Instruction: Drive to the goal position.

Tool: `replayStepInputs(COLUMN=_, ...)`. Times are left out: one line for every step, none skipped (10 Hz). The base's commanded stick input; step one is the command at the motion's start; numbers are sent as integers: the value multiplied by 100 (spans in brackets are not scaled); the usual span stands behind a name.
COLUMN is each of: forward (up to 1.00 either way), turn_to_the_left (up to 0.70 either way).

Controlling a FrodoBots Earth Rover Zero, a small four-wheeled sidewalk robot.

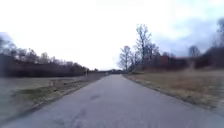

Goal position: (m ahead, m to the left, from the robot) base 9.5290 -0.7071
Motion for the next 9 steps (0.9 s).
replayStepInputs(forward=50, turn_to_the_left=0)
replayStepInputs(forward=50, turn_to_the_left=0)
replayStepInputs(forward=50, turn_to_the_left=0)
replayStepInputs(forward=50, turn_to_the_left=0)
replayStepInputs(forward=50, turn_to_the_left=0)
replayStepInputs(forward=50, turn_to_the_left=0)
replayStepInputs(forward=50, turn_to_the_left=0)
replayStepInputs(forward=50, turn_to_the_left=0)
replayStepInputs(forward=50, turn_to_the_left=0)
